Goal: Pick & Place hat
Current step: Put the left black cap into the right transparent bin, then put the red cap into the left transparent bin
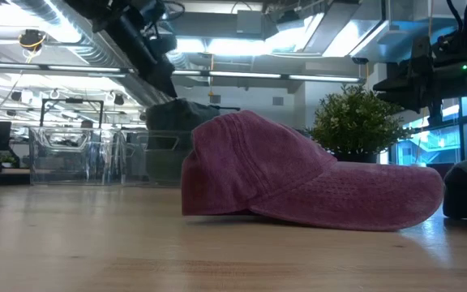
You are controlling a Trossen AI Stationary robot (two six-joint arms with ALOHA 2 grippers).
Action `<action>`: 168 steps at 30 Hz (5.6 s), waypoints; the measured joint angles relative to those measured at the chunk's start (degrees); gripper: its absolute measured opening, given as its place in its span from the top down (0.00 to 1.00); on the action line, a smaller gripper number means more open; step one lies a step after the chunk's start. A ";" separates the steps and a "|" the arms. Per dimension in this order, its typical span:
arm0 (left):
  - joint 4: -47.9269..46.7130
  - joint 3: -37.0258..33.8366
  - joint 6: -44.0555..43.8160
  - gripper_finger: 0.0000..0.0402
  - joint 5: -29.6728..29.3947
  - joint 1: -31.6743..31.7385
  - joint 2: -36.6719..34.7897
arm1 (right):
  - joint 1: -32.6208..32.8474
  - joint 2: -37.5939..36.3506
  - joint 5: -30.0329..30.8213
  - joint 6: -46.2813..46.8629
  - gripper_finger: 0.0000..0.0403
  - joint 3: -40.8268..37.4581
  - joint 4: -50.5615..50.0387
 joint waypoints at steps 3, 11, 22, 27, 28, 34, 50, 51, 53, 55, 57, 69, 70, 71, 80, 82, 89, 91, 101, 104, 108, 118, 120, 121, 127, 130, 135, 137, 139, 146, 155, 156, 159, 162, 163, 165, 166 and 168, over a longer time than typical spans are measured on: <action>-0.01 0.00 -0.75 0.53 -0.08 -0.27 -2.12 | -0.01 -0.01 0.00 -0.23 0.69 0.00 0.00; 0.62 0.07 -15.16 0.53 16.12 -4.23 -9.99 | 0.00 -0.01 0.00 -0.22 0.69 0.00 0.00; 9.99 -6.69 -35.27 0.53 7.96 -37.80 -2.87 | -0.02 0.00 -0.04 -3.12 0.69 0.00 -0.04; 17.04 -8.74 -41.34 0.53 -2.50 -48.88 6.42 | -0.02 0.01 -0.04 -3.22 0.69 0.00 -0.04; 18.59 -8.74 -41.70 0.53 -3.80 -50.49 8.33 | -0.02 0.00 -0.04 -3.21 0.69 0.00 -0.07; 27.23 -8.72 -43.06 0.52 -7.06 -56.08 20.70 | -0.02 0.01 -0.07 -3.17 0.69 0.00 -0.11; 36.16 -8.68 -51.78 0.53 -3.98 -57.59 37.86 | 0.00 -0.01 -3.10 -3.15 0.69 0.00 -0.20; 36.34 -8.66 -51.78 0.53 -3.97 -57.57 38.05 | 0.00 0.01 -3.12 -3.15 0.69 0.00 -0.20; 36.34 -8.66 -51.75 0.53 -4.31 -57.57 38.14 | 0.00 0.01 -3.14 -3.15 0.69 0.00 -0.20; 36.31 -8.66 -51.74 0.53 -4.56 -57.58 38.14 | 0.00 0.01 -3.15 -3.15 0.69 0.00 -0.20; 36.33 -8.66 -51.25 0.53 -5.19 -57.63 38.14 | 0.00 0.01 -3.15 -3.15 0.69 0.00 -0.20; 35.79 -8.72 -49.81 0.86 -7.30 -57.55 38.28 | 0.00 0.01 -3.15 -3.23 0.69 0.00 -0.20; 35.85 -8.72 -49.72 0.91 -7.35 -57.51 38.29 | 0.00 0.01 -3.15 -3.25 0.69 0.00 -0.19; 35.95 -8.72 -49.30 0.95 -7.38 -57.52 38.32 | 0.00 0.00 -3.15 -3.31 0.69 0.00 -0.18; 32.54 -8.82 -46.78 0.99 -7.63 -57.09 34.43 | 0.00 0.01 -3.15 -5.93 0.69 0.00 -0.17; 30.75 -8.81 -46.59 0.99 -8.20 -56.88 32.47 | 0.00 0.01 -3.15 -5.93 0.69 0.00 -0.18; 24.31 -8.80 -44.85 0.99 -9.38 -56.79 26.90 | 0.00 0.01 -3.15 -5.94 0.69 0.00 -0.17; 23.92 -8.81 -44.85 0.99 -9.39 -56.79 25.88 | 0.00 0.01 -3.15 -5.94 0.69 0.00 -0.18; 12.82 -6.53 -41.88 0.99 -9.70 -56.12 12.79 | 0.00 0.01 -3.15 -5.96 0.69 0.00 -0.17; 4.03 -1.67 -38.11 0.99 -7.98 -55.26 9.27 | 0.00 0.01 -3.15 -6.01 0.69 0.00 -0.16; -10.04 7.29 -31.07 0.99 -6.80 -53.88 7.61 | 0.00 0.01 -3.15 -6.08 0.69 0.00 -0.17; -43.39 29.20 -11.80 0.99 -8.40 -47.84 7.41 | -0.02 0.01 -3.10 -5.90 0.69 0.00 -0.16; -48.38 32.06 -7.36 0.99 -8.05 -45.94 7.37 | 0.00 0.01 -3.09 -5.88 0.69 0.00 -0.08; -50.83 33.23 -4.65 0.99 -7.91 -44.95 7.30 | 0.00 0.01 -3.06 -5.91 0.69 0.00 -0.04; -66.02 39.78 12.78 0.99 -8.07 -39.54 7.23 | -0.02 0.01 -3.04 -5.86 0.69 0.00 -0.04; -70.81 42.64 19.01 0.99 -9.17 -36.94 7.20 | -0.01 0.01 -3.04 -5.48 0.69 0.00 -0.02; -73.07 45.30 34.86 0.99 -14.83 -33.38 6.84 | 0.00 0.01 -3.01 -4.39 0.69 0.00 -0.02; -73.10 45.44 42.41 0.99 -18.47 -31.86 6.67 | 0.00 0.01 -2.99 -4.37 0.69 0.00 -0.02; -73.10 45.44 48.86 0.99 -22.53 -30.24 6.71 | 0.00 0.01 -2.98 -4.37 0.69 0.00 -0.02; -73.10 45.44 59.52 0.99 -26.71 -21.90 6.76 | -0.02 0.01 -2.56 -4.30 0.69 0.00 0.00; -73.02 45.38 75.62 0.99 -30.46 -9.96 6.30 | -0.02 0.01 -0.12 -4.39 0.69 0.00 -0.02; -72.38 45.05 77.32 0.99 -30.70 -8.59 6.29 | -0.02 0.01 0.50 -4.41 0.69 0.00 -0.02; -67.95 43.22 82.98 0.99 -31.87 -4.64 6.39 | -0.02 0.01 2.65 -4.39 0.69 0.00 -0.02; -63.54 41.17 88.21 0.99 -31.24 -1.85 6.41 | -0.02 0.01 3.85 -4.46 0.69 0.00 -0.02; -61.45 40.04 90.06 0.99 -31.19 -1.13 6.43 | -0.02 0.01 4.39 -4.46 0.69 0.00 -0.02; -57.89 37.77 93.61 0.99 -30.55 0.92 6.66 | -0.02 0.01 5.00 -4.50 0.69 0.00 -0.02; -56.13 36.72 95.34 0.99 -30.17 1.98 6.69 | -0.02 0.01 5.03 -4.54 0.69 0.00 -0.01; -52.65 34.44 99.04 0.99 -29.52 3.75 6.55 | -0.02 0.01 5.03 -4.51 0.69 0.00 -0.01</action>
